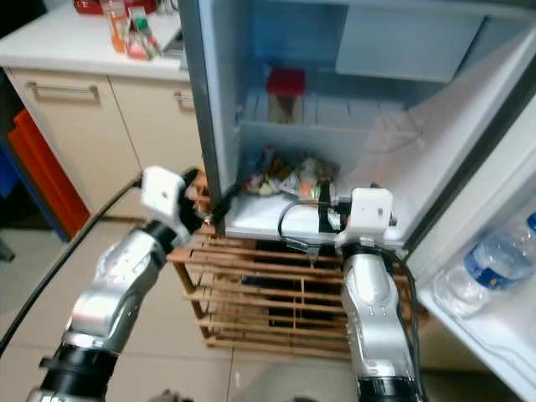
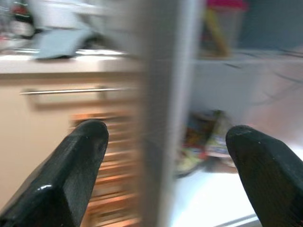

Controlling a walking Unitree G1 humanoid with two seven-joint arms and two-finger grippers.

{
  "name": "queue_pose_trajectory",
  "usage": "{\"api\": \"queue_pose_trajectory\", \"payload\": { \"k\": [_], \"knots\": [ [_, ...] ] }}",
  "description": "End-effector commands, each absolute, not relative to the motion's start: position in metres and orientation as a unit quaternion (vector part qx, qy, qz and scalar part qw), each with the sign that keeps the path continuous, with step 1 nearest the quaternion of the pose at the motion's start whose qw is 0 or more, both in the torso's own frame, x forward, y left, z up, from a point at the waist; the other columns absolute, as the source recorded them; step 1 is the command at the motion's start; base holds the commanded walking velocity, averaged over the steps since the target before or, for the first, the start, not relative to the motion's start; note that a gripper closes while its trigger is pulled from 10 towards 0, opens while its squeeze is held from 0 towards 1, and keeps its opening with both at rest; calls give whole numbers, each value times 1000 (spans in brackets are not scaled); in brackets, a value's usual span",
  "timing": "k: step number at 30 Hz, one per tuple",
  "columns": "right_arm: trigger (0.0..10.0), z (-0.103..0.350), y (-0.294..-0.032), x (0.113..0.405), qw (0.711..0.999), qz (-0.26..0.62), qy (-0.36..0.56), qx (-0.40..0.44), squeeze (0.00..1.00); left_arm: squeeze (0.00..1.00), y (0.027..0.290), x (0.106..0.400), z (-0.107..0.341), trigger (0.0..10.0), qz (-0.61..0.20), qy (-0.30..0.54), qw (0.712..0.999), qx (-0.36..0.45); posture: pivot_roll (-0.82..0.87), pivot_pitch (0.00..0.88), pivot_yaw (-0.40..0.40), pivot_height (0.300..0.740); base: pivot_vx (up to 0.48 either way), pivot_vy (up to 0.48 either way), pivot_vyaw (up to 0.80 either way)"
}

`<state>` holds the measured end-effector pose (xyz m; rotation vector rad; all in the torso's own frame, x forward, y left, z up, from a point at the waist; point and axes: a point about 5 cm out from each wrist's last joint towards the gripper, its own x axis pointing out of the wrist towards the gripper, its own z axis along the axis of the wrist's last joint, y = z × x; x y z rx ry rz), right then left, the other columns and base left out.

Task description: Restocking fridge

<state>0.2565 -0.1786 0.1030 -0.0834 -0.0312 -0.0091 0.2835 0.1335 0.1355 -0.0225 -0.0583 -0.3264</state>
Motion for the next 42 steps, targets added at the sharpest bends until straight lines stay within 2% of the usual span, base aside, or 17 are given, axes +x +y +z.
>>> {"api": "queue_pose_trajectory", "payload": {
  "k": [1, 4, 6, 11, 19, 29, 42],
  "knots": [
    [10000, 99, -192, 250, 999, -10, -8, -33, 0, 0, 150, 275, 132, 10000, -123, -20, 992, -4, -37, 0, 23, 740, 0, 0, 0],
    [10000, 85, -201, 240, 998, -25, 15, -50, 0, 0, 160, 261, 123, 10000, -130, -18, 990, 42, -26, 0, 15, 740, 0, 0, 0],
    [10000, 79, -206, 237, 998, -38, 30, -49, 0, 0, 156, 261, 121, 10000, -127, -16, 991, 48, -22, 0, 16, 740, 0, 0, 0],
    [10000, 85, -191, 245, 999, -31, 25, -31, 0, 0, 139, 280, 142, 10000, -137, -53, 988, 37, -45, 0, 31, 740, 0, 0, 0],
    [10000, 88, -190, 264, 998, -59, 23, 6, 0, 0, 127, 295, 150, 10000, -149, -64, 986, 30, -82, 0, 54, 740, 0, 0, 0],
    [10000, 93, -201, 277, 998, -62, 26, -3, 0, 0, 112, 304, 154, 10000, -158, -77, 984, 14, -97, 0, 24, 740, -274, 0, 0],
    [10000, 92, -200, 281, 998, -50, 31, -16, 0, 8, 105, 305, 153, 10000, -168, -83, 982, 8, -107, 0, 8, 740, -276, 0, 0]
  ]
}}
